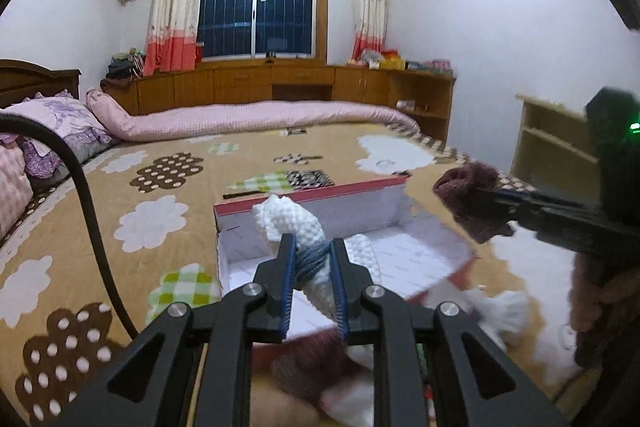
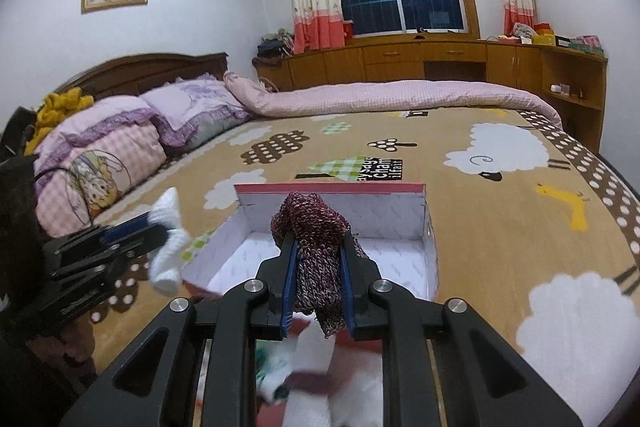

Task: Organize soft objects
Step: 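Lower the towel roll into the shoebox with left tool while right tool drops the knit item in, then grasp the green 'FIRST' sock with left tool while right tool grasps the purple-banded towel roll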

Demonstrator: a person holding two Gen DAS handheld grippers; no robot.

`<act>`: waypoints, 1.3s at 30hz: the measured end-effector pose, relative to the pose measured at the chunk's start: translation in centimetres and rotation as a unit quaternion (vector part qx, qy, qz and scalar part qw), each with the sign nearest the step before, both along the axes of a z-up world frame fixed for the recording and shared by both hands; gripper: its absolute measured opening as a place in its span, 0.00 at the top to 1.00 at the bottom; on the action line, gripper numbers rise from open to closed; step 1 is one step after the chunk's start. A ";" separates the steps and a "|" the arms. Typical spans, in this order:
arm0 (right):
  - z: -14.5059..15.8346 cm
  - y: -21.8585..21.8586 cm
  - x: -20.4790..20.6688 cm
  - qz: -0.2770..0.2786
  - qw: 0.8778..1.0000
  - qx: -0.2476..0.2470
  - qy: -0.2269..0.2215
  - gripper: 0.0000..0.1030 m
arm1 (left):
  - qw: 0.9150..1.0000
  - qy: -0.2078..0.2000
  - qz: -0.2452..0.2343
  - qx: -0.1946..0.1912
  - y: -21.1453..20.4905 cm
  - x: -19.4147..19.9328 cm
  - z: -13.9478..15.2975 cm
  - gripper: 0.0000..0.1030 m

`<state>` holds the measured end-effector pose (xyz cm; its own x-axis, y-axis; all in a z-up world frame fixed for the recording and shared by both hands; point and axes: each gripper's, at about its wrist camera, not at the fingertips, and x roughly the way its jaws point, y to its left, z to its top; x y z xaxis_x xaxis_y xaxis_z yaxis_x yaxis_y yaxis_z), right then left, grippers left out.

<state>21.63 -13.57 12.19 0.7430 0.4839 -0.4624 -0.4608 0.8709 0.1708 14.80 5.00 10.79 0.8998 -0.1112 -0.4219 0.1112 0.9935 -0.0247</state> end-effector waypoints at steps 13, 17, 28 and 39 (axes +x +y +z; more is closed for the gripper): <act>-7.7 2.0 7.5 0.009 0.990 -0.086 0.115 0.80 | 0.987 0.159 0.013 0.001 2.0 10.4 -8.0 0.83; -8.5 2.8 7.7 0.027 0.983 -0.136 0.121 0.78 | 0.982 0.186 0.012 -0.008 2.6 11.4 -10.0 0.82; -4.9 1.2 5.9 0.037 0.992 -0.105 0.058 0.30 | 0.990 0.138 0.026 0.016 1.3 8.2 -6.4 0.57; -4.3 0.2 -0.1 -0.013 0.998 -0.015 0.067 0.30 | 0.993 0.093 0.032 -0.067 0.9 0.7 -3.4 0.54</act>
<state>21.58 -13.40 7.91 0.6862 0.4495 -0.5719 -0.4129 0.8880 0.2024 15.55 5.91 7.42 0.8153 -0.1214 -0.5662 0.0282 0.9849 -0.1706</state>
